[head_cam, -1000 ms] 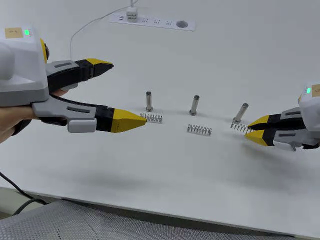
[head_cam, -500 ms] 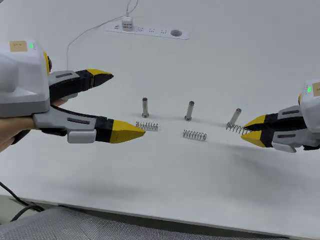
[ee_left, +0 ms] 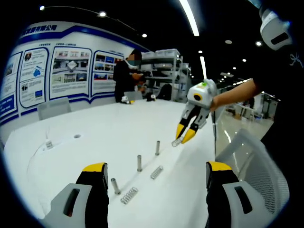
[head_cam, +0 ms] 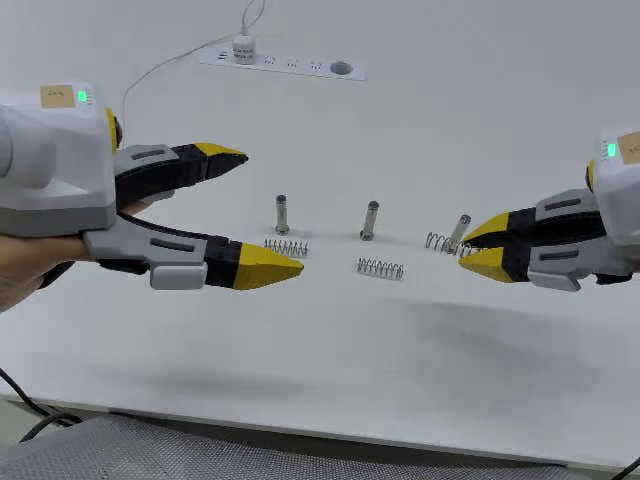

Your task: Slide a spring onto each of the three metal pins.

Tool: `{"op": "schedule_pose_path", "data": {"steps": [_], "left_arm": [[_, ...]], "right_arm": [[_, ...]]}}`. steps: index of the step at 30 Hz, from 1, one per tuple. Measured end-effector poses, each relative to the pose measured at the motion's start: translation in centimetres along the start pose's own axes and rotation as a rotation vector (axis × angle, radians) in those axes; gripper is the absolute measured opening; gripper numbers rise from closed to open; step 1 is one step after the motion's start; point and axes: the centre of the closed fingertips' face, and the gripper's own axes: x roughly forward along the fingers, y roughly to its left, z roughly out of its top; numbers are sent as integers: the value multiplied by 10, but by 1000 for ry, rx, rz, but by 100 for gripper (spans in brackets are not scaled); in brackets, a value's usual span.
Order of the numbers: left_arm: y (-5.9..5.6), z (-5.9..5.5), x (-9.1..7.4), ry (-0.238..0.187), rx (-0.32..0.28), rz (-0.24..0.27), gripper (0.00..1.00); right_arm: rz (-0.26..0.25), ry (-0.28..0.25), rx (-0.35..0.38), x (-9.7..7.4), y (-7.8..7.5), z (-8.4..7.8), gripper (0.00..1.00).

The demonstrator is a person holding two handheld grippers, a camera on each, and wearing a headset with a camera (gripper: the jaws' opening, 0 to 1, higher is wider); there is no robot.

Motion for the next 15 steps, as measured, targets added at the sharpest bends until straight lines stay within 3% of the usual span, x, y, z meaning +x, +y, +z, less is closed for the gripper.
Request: {"op": "schedule_pose_path", "data": {"steps": [6, 15], "left_arm": [[-9, 2, 12, 6, 21, -33, 84], [-17, -4, 26, 34, 32, -74, 75]], "right_arm": [[16, -28, -28, 5, 7, 21, 10], [59, -14, -99, 8, 18, 34, 10]]}}
